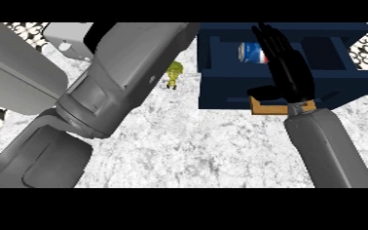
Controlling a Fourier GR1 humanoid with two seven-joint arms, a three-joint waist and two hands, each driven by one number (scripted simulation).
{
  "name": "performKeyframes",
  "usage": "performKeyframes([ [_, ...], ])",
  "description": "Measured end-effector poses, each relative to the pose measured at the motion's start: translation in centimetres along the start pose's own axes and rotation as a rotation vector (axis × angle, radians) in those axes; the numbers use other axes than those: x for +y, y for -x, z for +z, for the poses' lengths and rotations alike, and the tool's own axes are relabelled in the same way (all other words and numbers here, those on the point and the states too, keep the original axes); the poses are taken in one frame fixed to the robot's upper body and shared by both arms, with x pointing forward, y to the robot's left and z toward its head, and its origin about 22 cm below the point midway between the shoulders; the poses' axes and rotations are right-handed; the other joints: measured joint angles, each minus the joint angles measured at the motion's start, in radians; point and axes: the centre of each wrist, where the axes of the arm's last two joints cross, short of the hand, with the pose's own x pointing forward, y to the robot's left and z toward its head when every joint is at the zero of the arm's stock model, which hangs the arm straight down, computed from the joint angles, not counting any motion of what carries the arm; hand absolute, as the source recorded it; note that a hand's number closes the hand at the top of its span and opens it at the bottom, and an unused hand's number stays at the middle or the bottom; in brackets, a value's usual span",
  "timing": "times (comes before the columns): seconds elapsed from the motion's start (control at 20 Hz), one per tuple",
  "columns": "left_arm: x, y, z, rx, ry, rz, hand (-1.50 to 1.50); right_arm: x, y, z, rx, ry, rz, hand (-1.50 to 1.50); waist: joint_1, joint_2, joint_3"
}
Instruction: Pick up the can, place it into the drawer and close the drawer
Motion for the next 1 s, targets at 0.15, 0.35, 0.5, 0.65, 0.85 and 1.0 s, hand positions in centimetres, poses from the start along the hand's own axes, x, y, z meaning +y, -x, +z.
performKeyframes([
  [0.15, 1.1, -0.3, -0.5, -0.004, -0.011, -0.001, -1.50, 1.8, 0.3, -1.3, 0.005, 0.002, 0.030, -1.50, 0.009, -0.001, 0.000],
  [0.35, 2.3, -0.5, -0.9, 0.001, -0.016, -0.008, -1.50, 3.5, 1.2, -2.9, 0.032, 0.034, 0.075, -1.50, 0.026, -0.004, -0.001],
  [0.5, 3.1, -0.6, -1.0, 0.005, -0.019, 0.001, -1.50, 4.1, 1.2, -4.4, 0.052, 0.080, 0.101, -1.50, 0.034, -0.005, 0.000],
  [0.65, 3.8, -1.1, -1.1, 0.010, -0.017, 0.000, -1.50, 4.7, 1.6, -5.4, 0.065, 0.122, 0.126, -1.50, 0.046, -0.003, 0.000],
  [0.85, 5.4, -0.5, -1.3, 0.016, -0.011, 0.002, -1.50, 4.3, 1.8, -7.2, 0.079, 0.163, 0.154, -1.50, 0.065, -0.004, 0.000],
  [1.0, 6.1, -0.4, -1.2, 0.022, -0.005, -0.002, -1.50, 3.9, 1.4, -8.6, 0.084, 0.179, 0.171, -1.50, 0.077, -0.003, 0.000],
])
